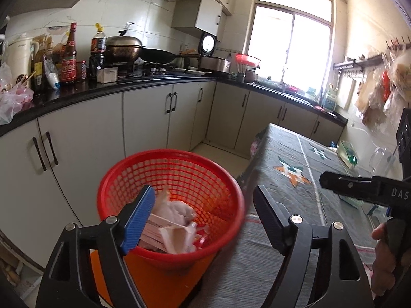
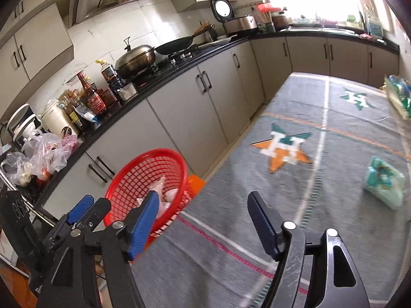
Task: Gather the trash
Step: 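Move both open tools back over the remaining trash on the table, then grasp the white-green medicine box with the right tool while the left tool grasps the teal wipe pack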
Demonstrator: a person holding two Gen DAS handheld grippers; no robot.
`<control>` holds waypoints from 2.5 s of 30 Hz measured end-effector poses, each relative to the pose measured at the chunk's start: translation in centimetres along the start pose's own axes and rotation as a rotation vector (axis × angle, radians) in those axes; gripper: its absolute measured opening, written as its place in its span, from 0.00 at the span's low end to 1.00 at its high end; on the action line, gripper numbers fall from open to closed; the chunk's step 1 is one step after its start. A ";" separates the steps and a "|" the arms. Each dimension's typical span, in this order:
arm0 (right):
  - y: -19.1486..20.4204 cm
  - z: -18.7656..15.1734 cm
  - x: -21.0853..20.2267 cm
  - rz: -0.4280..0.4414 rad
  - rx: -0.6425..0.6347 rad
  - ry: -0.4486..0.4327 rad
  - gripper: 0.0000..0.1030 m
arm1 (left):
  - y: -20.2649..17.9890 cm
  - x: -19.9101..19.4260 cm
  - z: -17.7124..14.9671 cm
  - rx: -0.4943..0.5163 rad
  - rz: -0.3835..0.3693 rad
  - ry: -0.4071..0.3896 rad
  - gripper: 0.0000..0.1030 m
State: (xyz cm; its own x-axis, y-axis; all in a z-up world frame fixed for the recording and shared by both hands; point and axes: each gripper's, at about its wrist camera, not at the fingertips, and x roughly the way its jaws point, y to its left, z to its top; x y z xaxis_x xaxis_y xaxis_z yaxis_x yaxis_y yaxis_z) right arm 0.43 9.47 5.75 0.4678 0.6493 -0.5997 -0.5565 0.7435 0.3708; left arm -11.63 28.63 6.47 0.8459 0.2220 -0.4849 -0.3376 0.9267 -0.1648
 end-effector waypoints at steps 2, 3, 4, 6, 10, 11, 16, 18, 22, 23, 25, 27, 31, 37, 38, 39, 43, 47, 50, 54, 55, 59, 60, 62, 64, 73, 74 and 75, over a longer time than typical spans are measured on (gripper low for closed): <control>-0.8 -0.2 -1.2 -0.022 -0.004 -0.021 0.78 | -1.6 -0.1 -0.2 0.024 -0.006 0.006 0.79; -1.2 -0.3 -1.7 -0.028 -0.008 -0.028 0.78 | -2.3 -0.1 -0.4 0.035 -0.008 0.009 0.80; -1.6 -0.4 -2.4 -0.032 -0.010 -0.038 0.78 | -3.1 -0.2 -0.5 0.047 -0.010 0.011 0.81; -2.7 -0.6 -3.8 -0.046 -0.007 -0.060 0.78 | -4.7 -0.2 -0.8 0.072 -0.016 0.014 0.83; -4.8 -1.1 -6.0 -0.053 0.004 -0.080 0.78 | -8.1 -0.1 -1.6 0.129 -0.024 0.026 0.86; -5.4 -1.2 -6.6 -0.060 0.007 -0.085 0.79 | -9.0 -0.1 -1.9 0.144 -0.025 0.030 0.87; -9.0 -1.9 -9.9 -0.078 0.043 -0.137 0.88 | -12.7 0.5 -3.0 0.209 -0.036 0.056 0.89; -10.6 -2.1 -11.2 -0.094 0.060 -0.161 0.89 | -14.2 0.9 -3.5 0.231 -0.044 0.074 0.89; -14.8 -2.4 -13.8 -0.114 0.120 -0.200 0.90 | -16.6 1.8 -4.6 0.261 -0.077 0.125 0.89; -15.6 -2.3 -14.3 -0.130 0.130 -0.203 0.90 | -17.0 2.1 -4.8 0.269 -0.079 0.135 0.89; -18.1 -2.0 -15.2 -0.175 0.167 -0.196 0.90 | -17.9 2.4 -5.2 0.301 -0.069 0.151 0.89; -20.7 -1.6 -15.5 -0.186 0.231 -0.156 0.90 | -18.2 2.6 -5.5 0.324 -0.056 0.160 0.89; -26.3 -1.3 -14.8 -0.192 0.363 -0.073 0.82 | -18.2 2.8 -5.7 0.322 -0.053 0.178 0.89; -30.8 -2.0 -13.0 -0.187 0.434 -0.055 0.74 | -17.8 2.9 -5.6 0.307 -0.062 0.187 0.89; -31.2 -2.1 -12.7 -0.159 0.439 -0.056 0.73 | -17.8 2.9 -5.7 0.311 -0.067 0.186 0.89; -31.2 -2.2 -12.4 -0.135 0.442 -0.049 0.70 | -17.8 2.9 -5.6 0.311 -0.070 0.185 0.89; -29.2 -2.5 -12.2 0.007 0.393 0.017 0.68 | -17.8 2.9 -5.7 0.312 -0.073 0.188 0.89; -24.4 -3.1 -12.8 0.182 0.195 0.114 0.68 | -17.6 2.9 -5.6 0.307 -0.076 0.187 0.89; -23.0 -2.9 -13.7 0.011 0.108 0.045 0.74 | -17.7 2.9 -5.6 0.310 -0.076 0.183 0.89; -23.4 -3.1 -12.0 -0.037 0.129 0.057 0.75 | -17.6 2.8 -5.6 0.305 -0.081 0.181 0.89; -23.1 -3.2 -11.3 -0.037 0.119 0.073 0.75 | -17.6 2.8 -5.6 0.306 -0.084 0.181 0.89; -20.4 -3.8 -8.9 -0.091 0.048 0.119 0.73 | -17.7 2.8 -5.6 0.309 -0.080 0.184 0.89; -19.8 -3.9 -8.5 -0.112 0.027 0.129 0.67 | -17.7 2.9 -5.6 0.308 -0.082 0.188 0.89; -19.0 -4.3 -7.6 -0.171 -0.014 0.159 0.41 | -17.9 3.0 -5.6 0.310 -0.079 0.201 0.89; -19.0 -4.4 -7.7 -0.201 -0.022 0.156 0.38 | -18.1 3.1 -5.7 0.316 -0.086 0.221 0.89; -24.9 -3.7 -13.5 -0.173 0.256 -0.053 0.38 | -22.8 4.2 -3.5 0.221 -0.285 0.401 0.89; -25.5 -3.8 -13.9 -0.177 0.286 -0.065 0.38 | -23.7 4.7 -2.9 0.191 -0.300 0.430 0.89; -25.8 -3.7 -14.1 -0.181 0.310 -0.074 0.38 | -24.1 5.0 -2.6 0.169 -0.310 0.443 0.89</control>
State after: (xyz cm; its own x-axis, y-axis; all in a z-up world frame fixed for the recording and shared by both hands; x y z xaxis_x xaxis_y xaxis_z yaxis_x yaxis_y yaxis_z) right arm 5.66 -19.45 2.04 0.5941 0.5044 -0.6266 -0.2309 0.8531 0.4679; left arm -0.28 6.59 5.78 0.6289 -0.1830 -0.7556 0.0006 0.9720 -0.2349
